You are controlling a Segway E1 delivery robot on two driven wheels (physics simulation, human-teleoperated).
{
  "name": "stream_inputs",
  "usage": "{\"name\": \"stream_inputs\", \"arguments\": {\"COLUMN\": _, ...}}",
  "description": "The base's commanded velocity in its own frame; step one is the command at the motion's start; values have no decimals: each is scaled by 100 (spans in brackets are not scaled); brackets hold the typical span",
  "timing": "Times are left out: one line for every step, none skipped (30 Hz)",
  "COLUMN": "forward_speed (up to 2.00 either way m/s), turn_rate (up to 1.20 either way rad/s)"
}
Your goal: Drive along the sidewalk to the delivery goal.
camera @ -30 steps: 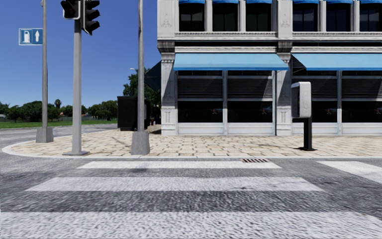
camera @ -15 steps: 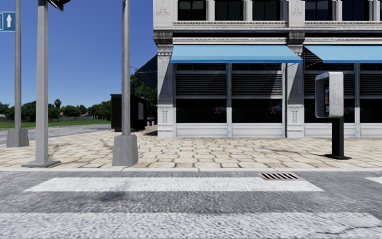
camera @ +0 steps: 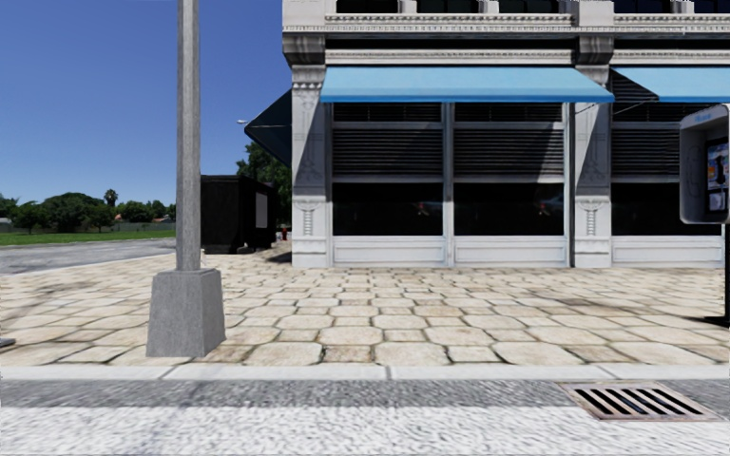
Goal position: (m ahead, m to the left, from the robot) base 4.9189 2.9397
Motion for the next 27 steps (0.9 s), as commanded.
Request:
{"name": "stream_inputs", "arguments": {"forward_speed": 200, "turn_rate": 0}}
{"name": "stream_inputs", "arguments": {"forward_speed": 200, "turn_rate": 0}}
{"name": "stream_inputs", "arguments": {"forward_speed": 200, "turn_rate": 0}}
{"name": "stream_inputs", "arguments": {"forward_speed": 200, "turn_rate": 0}}
{"name": "stream_inputs", "arguments": {"forward_speed": 200, "turn_rate": 0}}
{"name": "stream_inputs", "arguments": {"forward_speed": 200, "turn_rate": 0}}
{"name": "stream_inputs", "arguments": {"forward_speed": 200, "turn_rate": 0}}
{"name": "stream_inputs", "arguments": {"forward_speed": 200, "turn_rate": 0}}
{"name": "stream_inputs", "arguments": {"forward_speed": 200, "turn_rate": 0}}
{"name": "stream_inputs", "arguments": {"forward_speed": 200, "turn_rate": 0}}
{"name": "stream_inputs", "arguments": {"forward_speed": 200, "turn_rate": 0}}
{"name": "stream_inputs", "arguments": {"forward_speed": 200, "turn_rate": 0}}
{"name": "stream_inputs", "arguments": {"forward_speed": 200, "turn_rate": 0}}
{"name": "stream_inputs", "arguments": {"forward_speed": 199, "turn_rate": 0}}
{"name": "stream_inputs", "arguments": {"forward_speed": 188, "turn_rate": 0}}
{"name": "stream_inputs", "arguments": {"forward_speed": 172, "turn_rate": 2}}
{"name": "stream_inputs", "arguments": {"forward_speed": 172, "turn_rate": 2}}
{"name": "stream_inputs", "arguments": {"forward_speed": 159, "turn_rate": 5}}
{"name": "stream_inputs", "arguments": {"forward_speed": 151, "turn_rate": 13}}
{"name": "stream_inputs", "arguments": {"forward_speed": 148, "turn_rate": 18}}
{"name": "stream_inputs", "arguments": {"forward_speed": 148, "turn_rate": 18}}
{"name": "stream_inputs", "arguments": {"forward_speed": 141, "turn_rate": 24}}
{"name": "stream_inputs", "arguments": {"forward_speed": 137, "turn_rate": 26}}
{"name": "stream_inputs", "arguments": {"forward_speed": 133, "turn_rate": 26}}
{"name": "stream_inputs", "arguments": {"forward_speed": 133, "turn_rate": 26}}
{"name": "stream_inputs", "arguments": {"forward_speed": 131, "turn_rate": 28}}
{"name": "stream_inputs", "arguments": {"forward_speed": 130, "turn_rate": 31}}
